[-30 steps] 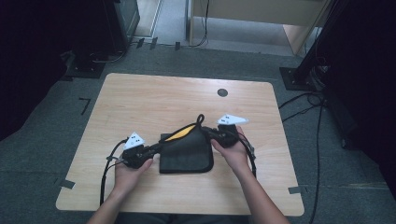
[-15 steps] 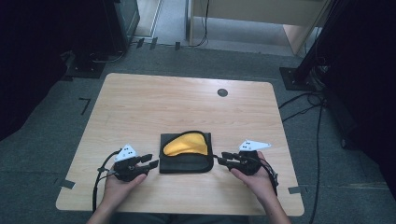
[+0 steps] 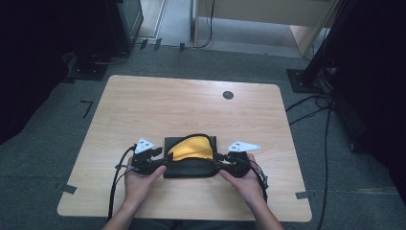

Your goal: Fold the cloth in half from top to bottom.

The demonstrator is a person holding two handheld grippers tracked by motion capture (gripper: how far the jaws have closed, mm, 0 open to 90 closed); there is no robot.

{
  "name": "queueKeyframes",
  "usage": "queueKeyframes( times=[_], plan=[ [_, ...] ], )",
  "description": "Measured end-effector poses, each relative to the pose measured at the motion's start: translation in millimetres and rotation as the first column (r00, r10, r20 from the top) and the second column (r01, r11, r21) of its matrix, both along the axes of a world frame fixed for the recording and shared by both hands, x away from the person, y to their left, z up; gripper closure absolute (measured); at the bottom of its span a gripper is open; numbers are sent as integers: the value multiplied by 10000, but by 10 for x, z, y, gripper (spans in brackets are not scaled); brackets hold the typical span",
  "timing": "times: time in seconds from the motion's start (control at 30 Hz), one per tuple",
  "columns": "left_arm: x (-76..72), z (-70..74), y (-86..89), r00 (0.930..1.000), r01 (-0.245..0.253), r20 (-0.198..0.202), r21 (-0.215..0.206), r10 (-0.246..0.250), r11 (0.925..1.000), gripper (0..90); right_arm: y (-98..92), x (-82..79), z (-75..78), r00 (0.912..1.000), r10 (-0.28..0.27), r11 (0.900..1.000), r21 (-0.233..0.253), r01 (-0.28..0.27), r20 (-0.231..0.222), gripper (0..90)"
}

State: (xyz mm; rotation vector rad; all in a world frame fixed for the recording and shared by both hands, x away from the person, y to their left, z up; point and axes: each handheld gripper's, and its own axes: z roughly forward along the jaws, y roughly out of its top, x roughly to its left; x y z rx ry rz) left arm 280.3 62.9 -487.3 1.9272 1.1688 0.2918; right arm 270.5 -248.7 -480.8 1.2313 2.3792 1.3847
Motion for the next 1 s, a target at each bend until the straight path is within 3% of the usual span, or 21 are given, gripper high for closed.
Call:
queueKeyframes(
  times=[0.07, 0.13, 0.23, 0.3, 0.37, 0.4, 0.43, 0.53, 0.6, 0.67, 0.77, 0.9, 1.0],
  plan=[
    [-86, -39, 22, 9986, 509, 84, 450, -513, 9977, 459, -2, -72, -27, 9983, 562, 9966, -605, -553, 139, 697],
    [-165, -95, 41, 9967, 791, 89, 968, -803, 9922, 463, -35, -123, -30, 9969, 779, 9937, -812, -772, 56, 704],
    [-245, -184, 73, 9930, 1133, 147, 1564, -1170, 9812, 460, -101, -158, -57, 9922, 1132, 9866, -1121, -1185, -524, 644],
    [-269, -209, 111, 9915, 1259, 168, 1359, -1294, 9827, 458, -143, -153, -88, 9829, 1385, 9816, -1147, -1525, -1212, 565],
    [-273, -192, 143, 9904, 1330, 221, 1174, -1365, 9841, 453, -214, -141, -61, 9771, 1494, 9865, -442, -1577, -1516, 547],
    [-275, -189, 152, 9906, 1315, 245, 1057, -1347, 9857, 449, -267, -130, -13, 9776, 1470, 9891, 243, -1449, -1505, 545],
    [-278, -188, 160, 9901, 1348, 252, 1024, -1380, 9856, 447, -304, -124, 34, 9809, 1289, 9909, 569, -1217, -1458, 545],
    [-309, -191, 178, 9857, 1563, 461, 1064, -1619, 9820, 448, -386, -103, 109, 9915, 630, 9957, 745, -547, -1137, 563],
    [-345, -188, 184, 9840, 1556, 685, 1177, -1644, 9808, 454, -414, -84, 98, 9931, -62, 9962, 855, 163, -1173, 571],
    [-374, -182, 185, 9838, 1376, 972, 1279, -1504, 9822, 455, -388, -42, 25, 9848, -999, 9896, 890, 1133, -1420, 579],
    [-421, -145, 186, 9792, 1278, 1424, 1219, -1448, 9843, 456, -297, 20, -107, 9694, -1851, 9788, 575, 1965, -1611, 606],
    [-472, -127, 170, 9686, 1286, 1964, 1294, -1525, 9832, 502, -196, 89, -244, 9591, -2331, 9685, 501, 2438, -1608, 663],
    [-453, -178, 176, 9691, 1448, 1804, 1351, -1680, 9802, 598, -133, 69, -261, 9625, -2388, 9678, 490, 2467, -1289, 744]
  ],
)
